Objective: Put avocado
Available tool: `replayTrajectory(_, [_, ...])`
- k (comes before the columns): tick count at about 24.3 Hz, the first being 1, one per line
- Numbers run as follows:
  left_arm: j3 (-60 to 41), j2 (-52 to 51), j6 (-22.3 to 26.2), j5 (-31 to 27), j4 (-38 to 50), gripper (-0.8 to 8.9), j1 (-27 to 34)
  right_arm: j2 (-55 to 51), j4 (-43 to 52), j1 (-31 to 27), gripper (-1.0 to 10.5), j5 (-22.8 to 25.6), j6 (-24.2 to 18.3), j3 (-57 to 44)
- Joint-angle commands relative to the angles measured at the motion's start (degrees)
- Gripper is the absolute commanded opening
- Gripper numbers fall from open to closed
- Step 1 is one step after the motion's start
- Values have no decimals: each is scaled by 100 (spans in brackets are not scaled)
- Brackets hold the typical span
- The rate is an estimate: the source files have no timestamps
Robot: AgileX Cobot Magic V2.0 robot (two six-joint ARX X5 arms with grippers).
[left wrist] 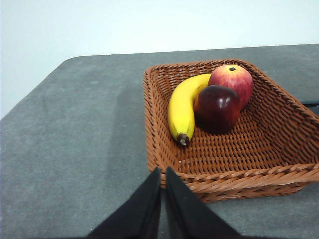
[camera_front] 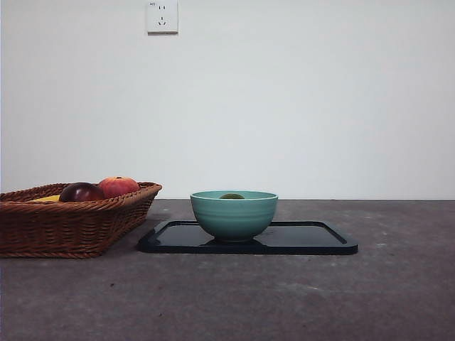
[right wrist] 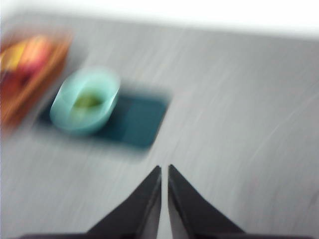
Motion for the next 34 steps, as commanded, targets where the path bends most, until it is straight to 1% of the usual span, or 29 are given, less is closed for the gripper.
replayTrajectory(1, [-120,-11,31,50,-22,16,11,-358,1370,-634,18,-92,-938,-778])
replayTrajectory(2, [-120,-11,31,50,-22,16,11,-573,1947,-955,18,-293,-1115,-1283])
replayTrajectory(4, [-120,-11,31,50,-22,16,11,-988,2852,-1554,18,-695,-1272,-2256])
replayTrajectory(5, [-120,-11,31,50,-22,16,11,-1172,3182,-1827,18,-918,-1270,-2675])
replayTrajectory(6, [-120,-11,31,50,-22,16,11,-1381,3517,-2144,18,-1250,-1272,-3130])
replayTrajectory(8, [-120,-11,31,50,-22,16,11,-1624,3873,-2573,18,-1593,-1272,-3650])
replayTrajectory(10, [-120,-11,31,50,-22,16,11,-1766,4046,-2863,18,-1720,-1279,-3952])
replayTrajectory(14, [-120,-11,31,50,-22,16,11,-1867,4170,-3305,18,-1722,-1309,-4319])
replayTrajectory(17, [-120,-11,31,50,-22,16,11,-1867,4168,-3530,18,-1784,-1421,-4494])
replayTrajectory(21, [-120,-11,31,50,-22,16,11,-1867,4164,-3709,18,-2048,-1462,-4715])
replayTrajectory(29, [-120,-11,31,50,-22,16,11,-1867,4107,-3733,18,-2052,-1486,-4725])
replayTrajectory(34, [-120,-11,31,50,-22,16,11,-1867,4227,-3731,18,-2046,-1460,-4725])
